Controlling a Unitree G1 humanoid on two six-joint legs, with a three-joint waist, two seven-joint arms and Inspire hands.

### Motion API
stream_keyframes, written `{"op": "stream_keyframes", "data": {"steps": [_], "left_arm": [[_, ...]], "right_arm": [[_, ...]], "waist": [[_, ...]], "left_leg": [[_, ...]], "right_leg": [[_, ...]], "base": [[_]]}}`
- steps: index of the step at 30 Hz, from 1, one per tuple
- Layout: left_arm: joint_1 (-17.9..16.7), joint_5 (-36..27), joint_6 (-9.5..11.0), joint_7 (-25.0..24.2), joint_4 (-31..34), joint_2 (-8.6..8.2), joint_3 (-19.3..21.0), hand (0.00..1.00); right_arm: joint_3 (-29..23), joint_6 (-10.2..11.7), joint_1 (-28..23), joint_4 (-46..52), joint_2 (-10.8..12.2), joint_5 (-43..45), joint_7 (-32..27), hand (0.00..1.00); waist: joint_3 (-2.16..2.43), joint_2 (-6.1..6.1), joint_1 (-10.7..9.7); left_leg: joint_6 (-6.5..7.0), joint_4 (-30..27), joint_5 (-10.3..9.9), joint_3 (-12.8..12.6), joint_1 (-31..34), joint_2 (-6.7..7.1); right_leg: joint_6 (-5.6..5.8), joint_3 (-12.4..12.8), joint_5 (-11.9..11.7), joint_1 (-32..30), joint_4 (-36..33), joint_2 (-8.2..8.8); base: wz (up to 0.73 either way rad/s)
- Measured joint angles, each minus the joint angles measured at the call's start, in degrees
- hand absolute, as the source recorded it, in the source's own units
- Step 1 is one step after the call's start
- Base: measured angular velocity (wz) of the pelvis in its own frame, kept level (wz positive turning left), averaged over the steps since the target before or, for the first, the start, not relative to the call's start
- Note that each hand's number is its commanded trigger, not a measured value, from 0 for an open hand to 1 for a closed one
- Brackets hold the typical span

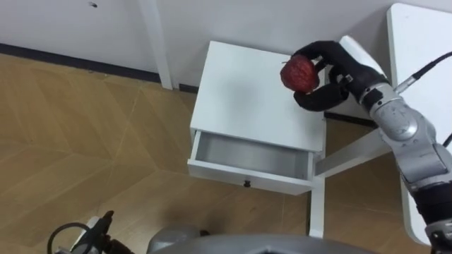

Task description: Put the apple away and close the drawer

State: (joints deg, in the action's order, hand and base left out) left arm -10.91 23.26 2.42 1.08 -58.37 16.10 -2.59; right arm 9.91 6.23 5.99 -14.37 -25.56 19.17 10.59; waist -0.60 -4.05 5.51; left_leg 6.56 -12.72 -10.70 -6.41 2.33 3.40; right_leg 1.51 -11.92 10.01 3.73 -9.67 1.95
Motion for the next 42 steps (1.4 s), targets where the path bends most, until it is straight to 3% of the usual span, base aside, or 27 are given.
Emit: {"op": "stream_keyframes", "data": {"steps": [11, 20, 21, 22, 28, 30, 42], "left_arm": [[0.93, 0.04, -0.86, -0.12, -0.31, -0.18, -2.11, 0.0], [1.29, 0.02, -0.84, 1.0, 0.0, -0.2, -3.18, 0.0], [1.31, 0.02, -0.81, 1.01, 0.02, -0.21, -3.19, 0.0], [1.37, 0.03, -0.81, 1.02, 0.02, -0.21, -3.2, 0.0], [1.5, -0.02, -0.81, 2.31, 0.02, -0.2, -3.26, 0.0], [1.39, -0.04, -0.81, 2.31, -0.02, -0.2, -3.26, 0.0], [1.08, -0.02, -0.81, 1.83, -0.03, -0.21, -3.24, 0.0]], "right_arm": [[5.21, -1.29, -1.67, -0.66, 3.76, 2.89, 4.44, 1.0], [7.03, -1.3, -2.82, -2.35, 4.34, 2.89, 5.11, 0.99], [7.03, -1.3, -2.96, -2.74, 4.66, 2.89, 5.11, 0.18], [7.09, -1.29, -3.24, -3.07, 4.89, 3.01, 5.12, 0.0], [7.1, -1.31, -3.31, -3.66, 4.87, 3.77, 5.12, 0.0], [7.08, -1.31, -3.32, -3.66, 4.92, 3.73, 5.07, 0.0], [6.87, -1.26, -3.32, -4.38, 5.17, 4.08, 4.91, 0.0]], "waist": [[0.02, 0.31, 0.77], [0.05, 0.41, 1.21], [0.05, 0.42, 1.2], [0.07, 0.41, 1.1], [0.11, 0.17, 0.93], [0.12, 0.15, 0.84], [0.08, -0.22, 0.51]], "left_leg": [[0.0, -0.06, 0.0, -0.01, 0.91, 0.0], [0.0, 0.07, 0.0, 0.47, 1.53, 0.04], [0.0, 0.09, 0.0, 0.48, 1.55, 0.04], [0.0, 0.1, 0.0, 0.48, 1.88, 0.06], [0.0, 0.08, 0.01, 0.47, 2.22, 0.08], [0.0, 0.04, 0.01, 0.47, 2.24, 0.09], [0.0, -0.04, 0.01, 0.69, 2.34, 0.09]], "right_leg": [[0.0, 0.54, 0.0, -0.92, -0.03, -0.08], [0.0, 0.22, 0.0, -1.43, 0.05, -0.06], [0.0, 0.22, 0.0, -1.45, 0.05, -0.06], [0.0, 0.24, 0.0, -1.64, 0.05, -0.06], [0.0, 0.42, 0.0, -1.74, 0.07, -0.04], [0.0, -0.94, 0.0, -1.68, 0.05, 0.07], [0.0, -2.37, 0.0, -1.67, 0.01, 0.18]], "base": [[-0.01], [0.02], [0.0], [0.0], [0.0], [0.0], [0.0]]}}
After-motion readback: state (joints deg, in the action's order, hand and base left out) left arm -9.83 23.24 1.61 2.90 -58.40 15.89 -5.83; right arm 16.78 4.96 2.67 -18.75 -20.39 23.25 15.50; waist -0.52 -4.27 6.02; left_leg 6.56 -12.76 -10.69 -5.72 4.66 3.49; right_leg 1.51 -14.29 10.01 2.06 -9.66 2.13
